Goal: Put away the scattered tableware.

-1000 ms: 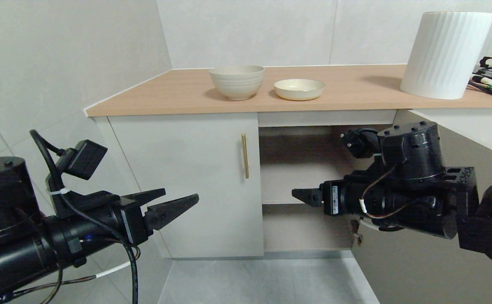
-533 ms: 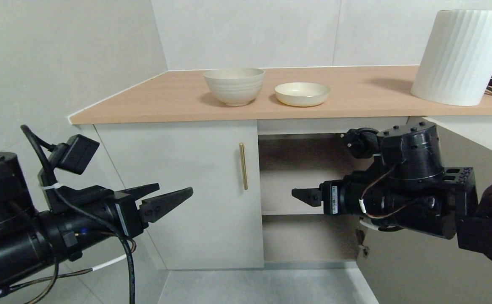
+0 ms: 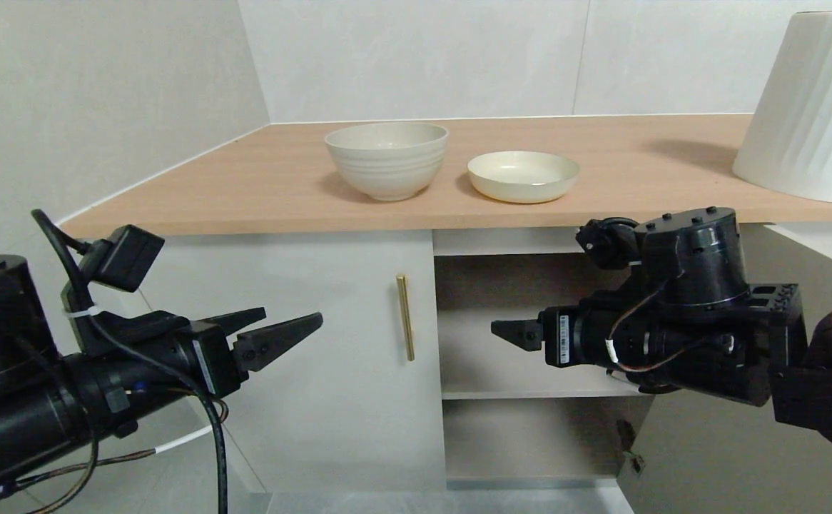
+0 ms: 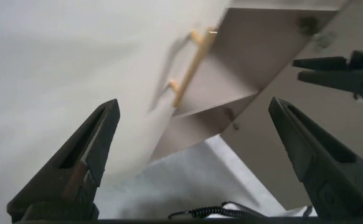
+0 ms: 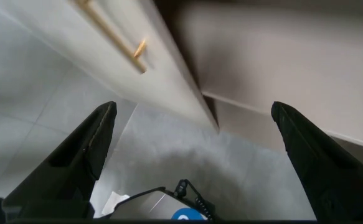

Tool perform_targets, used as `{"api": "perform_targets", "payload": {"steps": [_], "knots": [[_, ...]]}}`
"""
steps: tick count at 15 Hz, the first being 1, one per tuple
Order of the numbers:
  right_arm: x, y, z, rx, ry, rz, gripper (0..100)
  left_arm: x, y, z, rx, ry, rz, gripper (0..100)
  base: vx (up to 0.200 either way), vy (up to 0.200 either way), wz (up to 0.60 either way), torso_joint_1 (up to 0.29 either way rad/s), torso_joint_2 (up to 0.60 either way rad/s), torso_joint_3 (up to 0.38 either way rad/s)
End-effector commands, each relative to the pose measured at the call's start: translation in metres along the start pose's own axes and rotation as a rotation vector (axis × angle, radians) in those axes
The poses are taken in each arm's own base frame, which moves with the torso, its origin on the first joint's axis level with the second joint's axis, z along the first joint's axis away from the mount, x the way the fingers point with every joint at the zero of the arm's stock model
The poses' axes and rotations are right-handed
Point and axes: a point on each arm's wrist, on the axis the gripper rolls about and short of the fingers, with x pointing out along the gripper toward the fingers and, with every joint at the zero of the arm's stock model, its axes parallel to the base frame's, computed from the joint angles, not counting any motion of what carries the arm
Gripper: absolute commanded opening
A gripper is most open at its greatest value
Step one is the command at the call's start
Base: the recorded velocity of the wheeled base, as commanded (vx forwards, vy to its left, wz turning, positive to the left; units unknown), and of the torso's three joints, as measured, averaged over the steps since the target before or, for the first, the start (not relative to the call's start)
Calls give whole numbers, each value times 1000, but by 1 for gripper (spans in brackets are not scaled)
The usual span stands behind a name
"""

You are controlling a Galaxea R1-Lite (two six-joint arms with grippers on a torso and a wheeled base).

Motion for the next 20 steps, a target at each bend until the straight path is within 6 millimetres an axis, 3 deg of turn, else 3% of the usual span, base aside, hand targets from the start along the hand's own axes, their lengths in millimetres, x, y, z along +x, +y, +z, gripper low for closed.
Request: {"api": "perform_targets", "payload": {"steps": [1, 12, 20], "knots": [[0, 0, 0, 0, -2, 1, 100, 0, 0, 1, 1, -7, -1, 100, 0, 0, 0, 0, 0, 0], [-5, 1, 2, 2, -13, 8, 100, -4, -1, 4, 2, -29, -2, 100, 0, 18, 0, 0, 0, 0], [-44, 14, 2, -29, -41, 84, 100, -24, -10, 15, 64, -105, -17, 100, 75, 0, 0, 0, -1, 1]]}}
